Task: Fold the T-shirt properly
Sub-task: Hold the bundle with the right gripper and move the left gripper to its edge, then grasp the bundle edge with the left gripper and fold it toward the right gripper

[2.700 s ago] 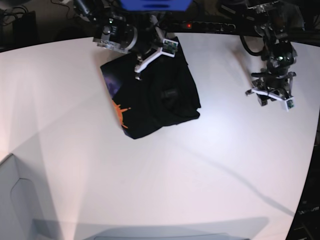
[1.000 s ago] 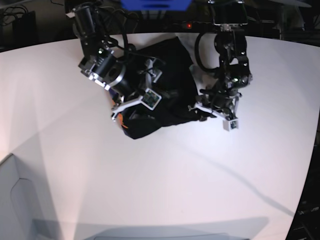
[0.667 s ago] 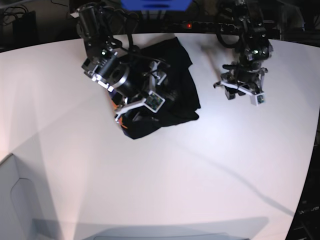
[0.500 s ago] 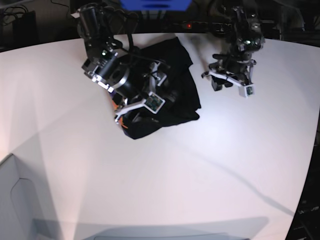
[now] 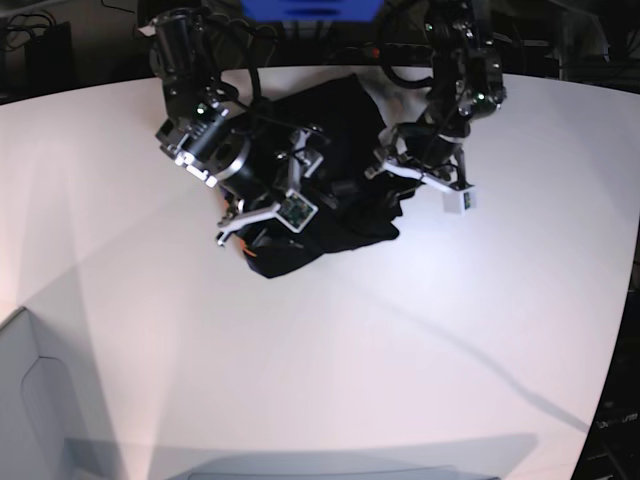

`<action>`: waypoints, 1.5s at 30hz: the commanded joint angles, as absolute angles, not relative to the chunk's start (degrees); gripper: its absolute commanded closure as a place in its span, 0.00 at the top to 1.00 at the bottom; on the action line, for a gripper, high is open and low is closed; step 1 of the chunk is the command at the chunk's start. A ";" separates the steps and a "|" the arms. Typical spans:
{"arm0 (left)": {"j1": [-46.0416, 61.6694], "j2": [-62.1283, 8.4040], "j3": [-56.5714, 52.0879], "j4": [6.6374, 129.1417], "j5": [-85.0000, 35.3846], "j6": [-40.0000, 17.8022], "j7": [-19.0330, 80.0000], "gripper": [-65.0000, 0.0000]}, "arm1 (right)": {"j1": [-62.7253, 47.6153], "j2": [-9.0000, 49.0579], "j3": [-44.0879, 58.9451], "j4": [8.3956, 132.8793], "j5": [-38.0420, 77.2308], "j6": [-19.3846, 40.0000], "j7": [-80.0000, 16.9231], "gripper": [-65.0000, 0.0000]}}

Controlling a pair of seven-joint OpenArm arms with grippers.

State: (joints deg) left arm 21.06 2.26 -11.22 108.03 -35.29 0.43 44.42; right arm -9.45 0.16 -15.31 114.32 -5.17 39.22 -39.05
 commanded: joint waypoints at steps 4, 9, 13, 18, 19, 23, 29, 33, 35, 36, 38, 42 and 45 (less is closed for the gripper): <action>19.91 2.33 -10.33 106.24 -35.65 0.40 43.74 0.36 | -9.27 -0.04 -15.34 115.12 -4.35 40.00 -37.85 0.65; 19.65 2.95 -10.42 103.78 -35.65 0.40 43.74 0.36 | -9.36 0.66 -15.34 115.12 -4.35 40.00 -37.85 0.65; 18.68 2.95 -10.33 103.78 -36.18 0.40 43.74 0.35 | -9.27 0.75 -15.34 115.03 -4.35 40.00 -37.85 0.65; 18.42 3.56 -10.33 103.78 -36.09 0.40 43.74 0.18 | -9.54 0.75 -15.34 115.03 -4.35 40.00 -37.85 0.65; 18.15 3.82 -10.33 103.78 -35.74 0.40 43.74 0.12 | -9.54 0.75 -15.34 115.03 -4.35 40.00 -37.85 0.65; 17.63 4.18 -10.33 103.69 -36.00 0.40 44.35 0.01 | -9.63 0.75 -15.34 115.03 -4.35 40.00 -37.85 0.65; 19.38 4.18 -10.24 107.21 -36.35 0.40 44.35 0.00 | -9.63 0.75 -15.34 115.03 -4.35 40.00 -37.85 0.65; 23.60 4.18 -10.68 113.98 -36.35 0.40 43.82 0.00 | -9.63 0.66 -15.34 115.03 -4.35 40.00 -37.85 0.65; 25.89 3.91 -10.86 115.21 -36.35 0.40 43.74 0.00 | -9.63 0.66 -15.34 115.03 -4.35 40.00 -37.85 0.65; 26.51 3.74 -10.86 115.21 -36.35 0.40 43.74 0.00 | -9.54 0.57 -15.34 115.03 -4.35 40.00 -37.85 0.65; 27.47 3.74 -11.03 115.03 -36.26 0.40 43.74 0.00 | -9.54 0.57 -15.52 115.03 -4.35 40.00 -37.85 0.65; 29.05 4.00 -14.81 115.03 -36.26 0.04 43.65 0.00 | -9.54 0.57 -15.60 115.03 -4.35 40.00 -37.85 0.65; 28.70 3.74 -17.10 113.89 -36.26 -0.04 43.74 0.00 | -9.54 0.48 -15.69 115.03 -4.35 40.00 -37.85 0.65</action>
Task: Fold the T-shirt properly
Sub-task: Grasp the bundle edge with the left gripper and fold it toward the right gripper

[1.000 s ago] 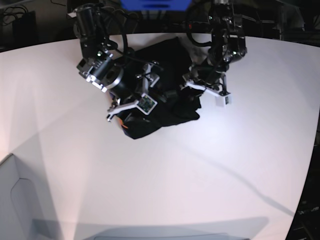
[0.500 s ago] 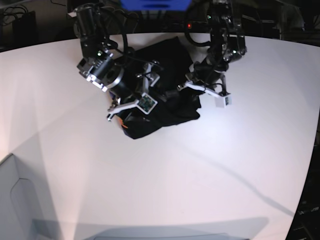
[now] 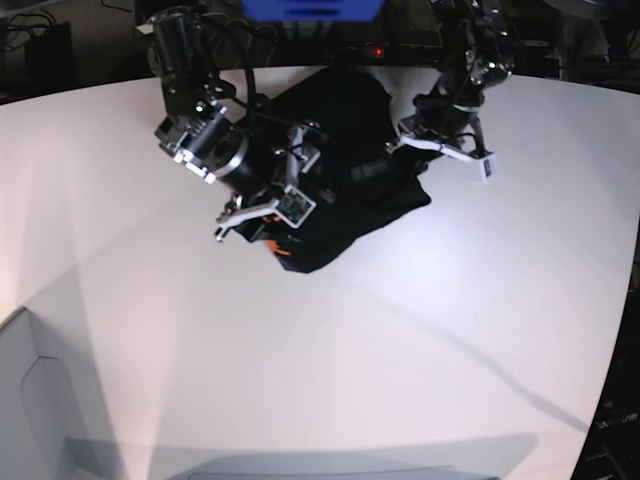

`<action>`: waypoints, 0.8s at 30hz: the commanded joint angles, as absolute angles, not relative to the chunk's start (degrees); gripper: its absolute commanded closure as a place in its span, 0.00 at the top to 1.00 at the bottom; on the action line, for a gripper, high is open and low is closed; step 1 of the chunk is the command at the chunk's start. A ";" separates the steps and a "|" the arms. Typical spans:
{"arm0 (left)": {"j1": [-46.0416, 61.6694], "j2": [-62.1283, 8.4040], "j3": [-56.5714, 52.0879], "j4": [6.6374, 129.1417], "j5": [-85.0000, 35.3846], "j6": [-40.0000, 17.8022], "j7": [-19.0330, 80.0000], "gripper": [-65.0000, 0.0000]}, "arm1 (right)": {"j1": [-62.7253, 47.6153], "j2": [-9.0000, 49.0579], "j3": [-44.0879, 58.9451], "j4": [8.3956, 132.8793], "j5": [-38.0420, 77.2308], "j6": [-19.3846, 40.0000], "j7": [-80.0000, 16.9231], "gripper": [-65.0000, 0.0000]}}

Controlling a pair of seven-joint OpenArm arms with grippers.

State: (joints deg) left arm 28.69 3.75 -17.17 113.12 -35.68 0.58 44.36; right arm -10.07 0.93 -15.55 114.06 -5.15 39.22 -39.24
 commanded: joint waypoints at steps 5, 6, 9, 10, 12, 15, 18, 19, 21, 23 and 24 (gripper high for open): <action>28.62 3.74 -16.92 111.69 -36.26 -0.04 43.91 0.00 | -9.54 0.48 -15.69 115.03 -4.35 40.00 -37.85 0.64; 28.62 3.74 -16.84 111.34 -36.26 -0.04 44.09 0.00 | -9.54 0.48 -15.69 115.03 -4.35 40.00 -37.85 0.64; 28.70 3.65 -16.75 109.67 -35.82 0.13 44.35 0.00 | -9.45 0.48 -15.69 115.03 -4.35 40.00 -37.85 0.64; 28.70 3.65 -16.84 108.97 -35.74 0.22 44.35 0.00 | -9.36 0.48 -15.69 115.03 -4.35 40.00 -37.85 0.64; 28.79 3.56 -16.84 107.38 -35.74 0.22 44.35 0.00 | -9.27 0.48 -15.69 115.03 -4.35 40.00 -37.85 0.64; 28.97 1.63 -16.66 105.45 -36.18 0.31 44.35 0.00 | -9.19 0.48 -15.52 115.03 -4.35 40.00 -37.85 0.64; 29.14 1.27 -16.66 104.40 -36.26 0.31 44.44 0.00 | -9.10 0.48 -15.52 115.03 -4.35 40.00 -37.85 0.64; 29.23 1.27 -16.66 104.40 -36.26 0.31 44.44 0.03 | -9.10 0.48 -15.69 115.03 -4.35 40.00 -37.85 0.64; 29.76 1.27 -16.66 104.66 -36.26 0.31 44.44 0.11 | -9.10 0.48 -15.69 115.03 -4.35 40.00 -37.85 0.64; 30.02 1.27 -16.66 105.80 -36.26 0.31 44.44 0.27 | -9.10 0.48 -15.69 115.03 -4.35 40.00 -37.85 0.64; 30.20 1.27 -16.66 106.42 -36.26 0.31 44.44 0.36 | -9.10 0.40 -15.69 115.03 -4.35 40.00 -37.85 0.64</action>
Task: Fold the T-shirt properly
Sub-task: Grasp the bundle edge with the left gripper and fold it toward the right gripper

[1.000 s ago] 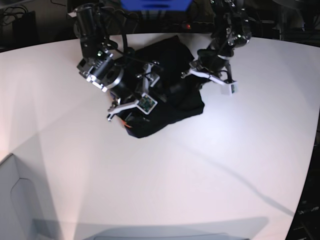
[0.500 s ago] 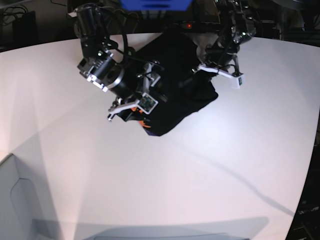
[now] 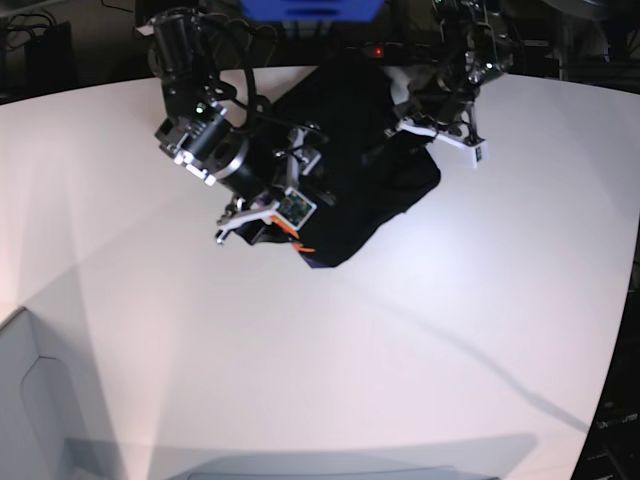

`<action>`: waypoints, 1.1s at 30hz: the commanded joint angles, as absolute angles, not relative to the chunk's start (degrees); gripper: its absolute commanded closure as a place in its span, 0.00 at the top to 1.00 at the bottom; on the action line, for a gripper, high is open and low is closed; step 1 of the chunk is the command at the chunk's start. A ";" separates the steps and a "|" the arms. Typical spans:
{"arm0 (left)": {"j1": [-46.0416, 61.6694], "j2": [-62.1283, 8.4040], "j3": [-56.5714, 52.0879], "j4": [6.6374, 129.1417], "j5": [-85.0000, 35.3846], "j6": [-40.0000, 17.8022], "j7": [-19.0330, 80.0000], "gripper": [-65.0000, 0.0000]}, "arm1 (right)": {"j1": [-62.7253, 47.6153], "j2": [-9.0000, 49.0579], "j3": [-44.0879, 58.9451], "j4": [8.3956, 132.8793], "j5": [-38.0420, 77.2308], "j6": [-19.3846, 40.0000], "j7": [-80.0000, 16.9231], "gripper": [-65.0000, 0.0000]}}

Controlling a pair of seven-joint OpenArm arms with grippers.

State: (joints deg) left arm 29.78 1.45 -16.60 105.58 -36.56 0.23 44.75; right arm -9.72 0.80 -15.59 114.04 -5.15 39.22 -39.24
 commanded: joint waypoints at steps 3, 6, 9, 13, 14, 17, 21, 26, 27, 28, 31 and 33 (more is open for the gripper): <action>31.78 1.45 -16.66 109.05 -36.26 0.31 44.44 0.60 | -9.01 0.40 -15.78 115.03 -4.35 40.00 -37.85 0.64; 33.27 1.54 -16.84 110.90 -36.26 0.31 44.44 0.63 | -9.01 0.40 -15.78 115.03 -4.35 40.00 -37.85 0.64; 33.80 1.63 -17.01 110.37 -36.26 0.31 44.44 0.62 | -9.01 0.40 -15.78 115.03 -4.35 40.00 -37.85 0.64; 33.71 1.71 -17.01 109.05 -36.26 0.31 44.35 0.62 | -9.01 0.40 -15.78 115.03 -4.35 40.00 -37.85 0.64; 33.27 1.71 -17.01 108.53 -36.26 0.31 44.35 0.62 | -9.01 0.40 -15.78 115.03 -4.35 40.00 -37.85 0.64; 32.48 1.80 -16.75 106.15 -36.26 0.40 44.35 0.62 | -9.01 0.40 -15.78 115.03 -4.35 40.00 -37.85 0.64; 31.96 1.80 -16.75 102.99 -36.26 0.40 44.09 0.62 | -9.01 0.40 -15.52 115.03 -4.35 40.00 -37.85 0.64; 28.62 1.71 -16.75 100.35 -36.09 0.40 44.35 0.31 | -7.87 0.40 -15.34 115.03 -4.35 40.00 -37.85 0.64; 27.65 1.71 -16.66 99.74 -35.74 0.40 44.35 0.21 | -7.78 0.40 -15.34 115.03 -4.35 40.00 -37.85 0.64; 26.42 1.54 -16.66 99.12 -35.74 0.40 44.44 0.13 | -7.78 0.40 -15.34 115.03 -4.35 40.00 -37.85 0.64; 22.20 1.10 -16.13 96.04 -35.56 0.40 45.49 0.00 | -7.34 0.40 -15.34 115.03 -4.35 40.00 -37.85 0.64; 17.80 -1.27 -14.11 93.32 -34.59 0.40 48.66 0.01 | -6.73 0.40 -15.25 115.03 -4.35 40.00 -37.93 0.64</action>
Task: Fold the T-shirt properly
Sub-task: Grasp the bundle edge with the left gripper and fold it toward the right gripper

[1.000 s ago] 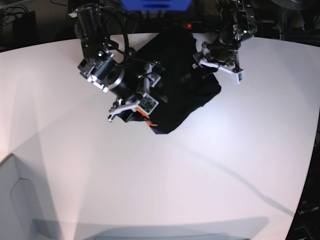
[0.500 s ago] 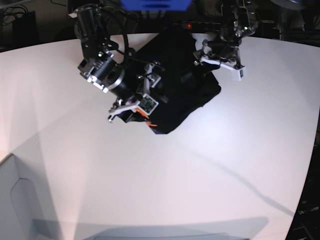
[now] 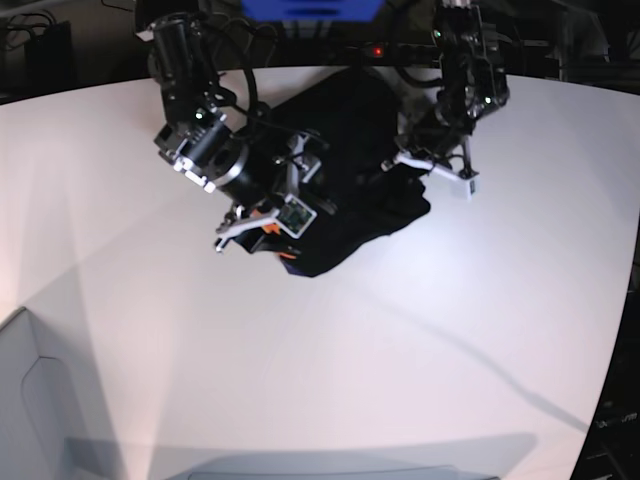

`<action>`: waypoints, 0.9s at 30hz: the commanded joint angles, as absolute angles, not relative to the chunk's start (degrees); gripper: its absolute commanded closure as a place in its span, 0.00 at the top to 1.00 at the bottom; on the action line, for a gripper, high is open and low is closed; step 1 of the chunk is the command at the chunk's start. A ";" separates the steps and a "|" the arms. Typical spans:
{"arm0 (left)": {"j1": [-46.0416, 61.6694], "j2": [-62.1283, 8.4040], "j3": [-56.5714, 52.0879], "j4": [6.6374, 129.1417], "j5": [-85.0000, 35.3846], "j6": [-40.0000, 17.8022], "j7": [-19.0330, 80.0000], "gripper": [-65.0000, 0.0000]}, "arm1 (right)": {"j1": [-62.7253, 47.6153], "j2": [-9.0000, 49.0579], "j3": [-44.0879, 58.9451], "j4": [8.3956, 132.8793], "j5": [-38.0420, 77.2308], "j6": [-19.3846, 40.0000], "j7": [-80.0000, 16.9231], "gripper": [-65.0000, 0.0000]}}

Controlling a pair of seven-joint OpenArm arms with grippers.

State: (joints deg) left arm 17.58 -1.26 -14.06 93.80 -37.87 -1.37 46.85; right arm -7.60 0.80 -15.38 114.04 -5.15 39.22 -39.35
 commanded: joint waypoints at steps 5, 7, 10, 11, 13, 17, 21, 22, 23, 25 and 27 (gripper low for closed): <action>5.58 -6.55 -4.44 86.37 -31.25 -0.13 52.79 0.00 | -6.29 0.40 -12.18 115.03 -4.44 40.00 -37.93 0.64; 0.92 -8.57 0.84 84.00 -29.58 -0.22 52.70 0.00 | -6.20 0.31 -10.07 115.03 -4.44 40.00 -37.85 0.64; -7.78 -11.38 10.95 79.16 -27.56 -0.31 52.62 0.00 | -4.44 -0.40 -5.49 115.03 -4.44 40.00 -37.93 0.64; -10.86 -12.00 14.64 77.41 -27.38 -0.31 52.62 0.00 | -4.18 -0.92 -3.47 115.03 -4.44 40.00 -37.93 0.64; -16.75 -12.18 21.67 74.33 -26.95 -0.31 52.53 0.00 | -3.82 -2.42 1.01 115.03 -4.44 40.00 -37.93 0.64; -26.95 -10.86 36.44 69.14 -26.95 -0.31 50.24 0.00 | -2.77 -4.00 8.75 115.12 -4.35 40.00 -37.93 0.64; -33.10 -9.01 49.36 65.10 -26.86 -0.31 41.71 0.00 | -3.03 -4.09 13.23 115.30 -4.35 40.00 -37.93 0.64; -34.33 -8.40 51.91 64.57 -26.86 -0.31 39.87 0.00 | -3.12 -4.09 14.46 115.38 -4.35 40.00 -37.93 0.64; -35.38 -7.25 54.55 63.87 -26.86 -0.31 38.20 0.00 | -3.21 -4.00 15.87 115.21 -4.35 40.00 -37.93 0.64; -37.14 -5.23 58.07 62.02 -26.86 -0.31 36.18 0.00 | -3.03 -4.00 18.24 115.12 -4.35 40.00 -37.93 0.64; -38.37 -3.74 60.35 60.88 -26.86 -0.31 35.91 0.00 | -3.30 -4.00 19.74 115.30 -4.26 40.00 -37.93 0.64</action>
State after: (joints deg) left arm -36.60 -4.05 60.80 60.18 -27.03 -0.40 36.97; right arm -3.86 -3.97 19.81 114.10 -5.39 39.24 -39.64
